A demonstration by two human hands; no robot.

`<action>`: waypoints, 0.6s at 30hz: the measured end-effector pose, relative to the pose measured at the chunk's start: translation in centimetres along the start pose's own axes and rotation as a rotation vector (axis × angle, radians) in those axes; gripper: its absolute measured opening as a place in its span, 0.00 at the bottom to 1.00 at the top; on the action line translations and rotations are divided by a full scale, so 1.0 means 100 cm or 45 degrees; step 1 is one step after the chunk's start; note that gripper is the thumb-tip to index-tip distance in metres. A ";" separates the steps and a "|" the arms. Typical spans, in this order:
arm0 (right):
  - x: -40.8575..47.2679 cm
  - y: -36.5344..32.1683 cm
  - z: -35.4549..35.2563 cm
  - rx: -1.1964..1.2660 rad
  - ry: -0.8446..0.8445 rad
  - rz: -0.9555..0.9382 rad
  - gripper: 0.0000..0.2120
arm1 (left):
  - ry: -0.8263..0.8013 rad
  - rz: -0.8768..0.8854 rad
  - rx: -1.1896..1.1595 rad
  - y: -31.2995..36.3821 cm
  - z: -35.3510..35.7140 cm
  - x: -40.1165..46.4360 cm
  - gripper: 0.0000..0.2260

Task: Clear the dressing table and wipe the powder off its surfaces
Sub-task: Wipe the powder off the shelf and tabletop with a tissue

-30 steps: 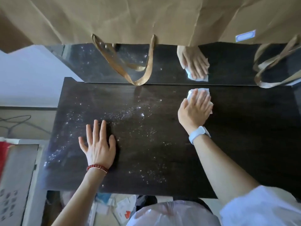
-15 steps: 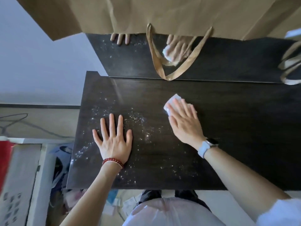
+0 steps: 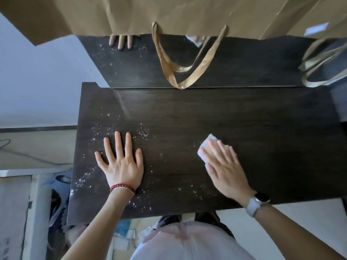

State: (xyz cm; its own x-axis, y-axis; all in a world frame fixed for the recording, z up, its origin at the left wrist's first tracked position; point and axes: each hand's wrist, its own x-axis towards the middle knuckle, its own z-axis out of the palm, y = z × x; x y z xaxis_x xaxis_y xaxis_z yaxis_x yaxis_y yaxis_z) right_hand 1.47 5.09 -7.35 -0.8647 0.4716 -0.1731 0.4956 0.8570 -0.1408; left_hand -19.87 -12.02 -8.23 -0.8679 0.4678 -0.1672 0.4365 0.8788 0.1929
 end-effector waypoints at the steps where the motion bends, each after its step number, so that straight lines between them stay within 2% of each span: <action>1: 0.008 0.014 -0.004 0.042 0.015 0.249 0.23 | 0.007 0.003 -0.003 0.000 -0.001 0.000 0.25; 3: 0.037 0.019 -0.009 0.190 0.081 0.706 0.23 | 0.013 0.007 -0.010 0.001 -0.001 -0.001 0.25; 4: 0.053 0.006 -0.009 0.257 0.110 0.807 0.23 | 0.014 0.004 -0.010 0.001 -0.002 -0.001 0.25; 5: 0.064 -0.011 -0.007 0.283 0.118 0.784 0.23 | 0.012 0.001 -0.009 0.001 -0.002 -0.002 0.25; 6: 0.070 -0.034 -0.004 0.267 0.127 0.645 0.22 | 0.010 -0.001 -0.007 0.002 -0.003 -0.002 0.25; 9: 0.040 -0.091 0.007 0.150 0.106 -0.015 0.21 | 0.009 0.003 -0.011 0.002 -0.002 -0.002 0.24; 10: 0.022 -0.092 0.009 0.099 0.088 -0.149 0.22 | 0.010 0.006 -0.012 0.002 -0.001 -0.002 0.23; 12: -0.008 -0.065 0.008 0.026 0.024 -0.189 0.22 | 0.021 0.003 -0.011 0.001 0.000 -0.001 0.23; 14: -0.022 -0.019 0.005 -0.016 0.075 0.043 0.22 | 0.023 0.005 -0.002 0.000 0.001 -0.001 0.24; 16: -0.010 0.016 -0.004 0.053 0.097 0.481 0.23 | 0.024 0.010 0.008 0.000 0.001 -0.001 0.24; 17: 0.006 0.021 -0.008 0.113 0.130 0.683 0.23 | 0.023 0.007 0.007 0.000 0.001 -0.001 0.24; 18: 0.022 0.013 -0.012 0.154 0.161 0.776 0.22 | 0.022 0.005 0.005 0.001 0.002 -0.001 0.23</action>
State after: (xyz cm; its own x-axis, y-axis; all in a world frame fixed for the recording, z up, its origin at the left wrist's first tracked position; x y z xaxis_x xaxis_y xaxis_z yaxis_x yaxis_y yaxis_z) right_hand 0.15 7.48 -6.69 -0.4238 0.8946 -0.1418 0.9013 0.4009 -0.1640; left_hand -19.72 -12.00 -8.36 -0.8701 0.4696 -0.1497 0.4407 0.8773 0.1901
